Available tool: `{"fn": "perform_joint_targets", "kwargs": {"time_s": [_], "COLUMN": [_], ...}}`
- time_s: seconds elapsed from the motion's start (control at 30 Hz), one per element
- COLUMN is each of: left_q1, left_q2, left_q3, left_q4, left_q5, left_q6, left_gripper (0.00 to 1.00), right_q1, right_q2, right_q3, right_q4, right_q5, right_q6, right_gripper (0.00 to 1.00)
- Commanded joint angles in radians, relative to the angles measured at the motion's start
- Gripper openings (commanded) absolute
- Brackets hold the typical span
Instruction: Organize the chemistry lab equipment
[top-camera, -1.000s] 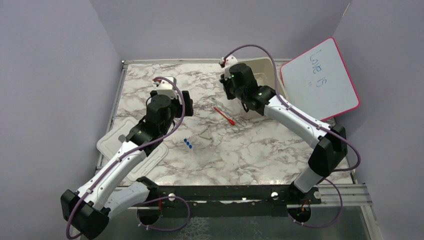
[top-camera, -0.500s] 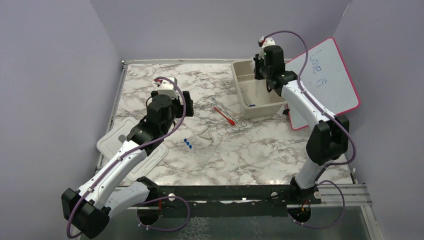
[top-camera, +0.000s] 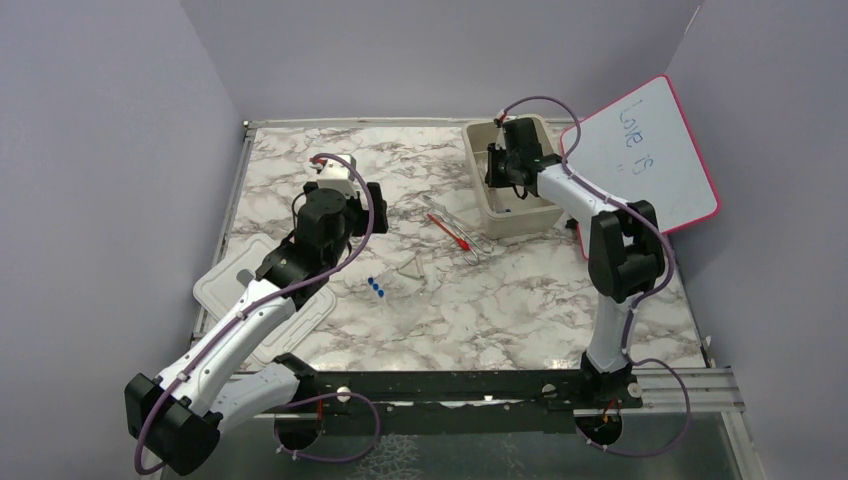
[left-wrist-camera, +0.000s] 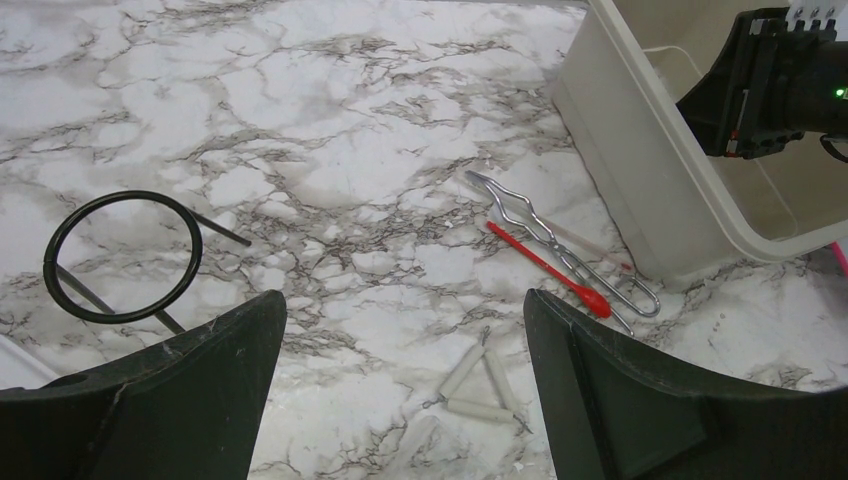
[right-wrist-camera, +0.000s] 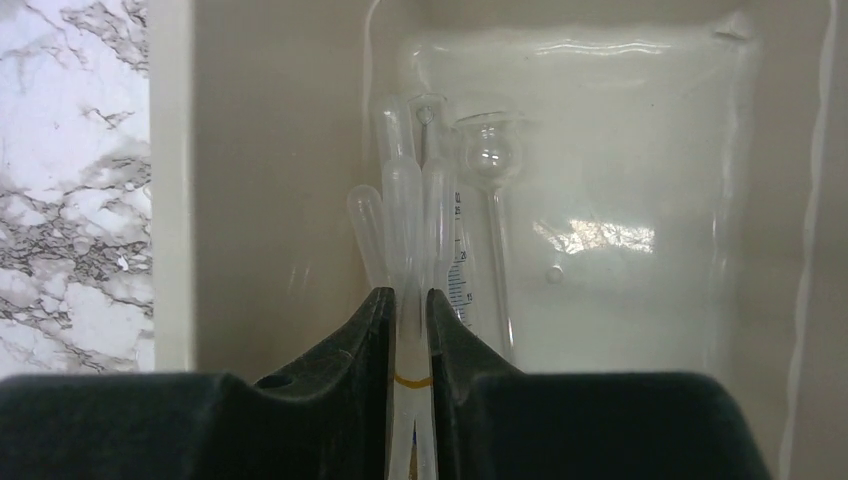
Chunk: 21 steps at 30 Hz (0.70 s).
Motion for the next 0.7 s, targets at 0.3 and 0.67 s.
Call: {"fn": "perform_joint_targets", "kwargs": {"time_s": [0.3,0.67], "left_q1": [0.004,0.004], "left_q2": [-0.009,-0.029], "left_q3": [-0.005,-0.007], "left_q4": [0.016,0.016], "left_q5": [-0.004,-0.013], "left_q6": [0.003,0.002], "left_gripper": [0.91,0.91], "right_q1": [0.001,0.147], "right_q2": [-0.09,-0.27], "right_q3": [0.037,0.028], "right_q4": [-0.059,-0.116], "right_q5": [-0.035,0.043], "right_q6": [-0.011,-0.088], "right_gripper": [0.42,0.41]}}
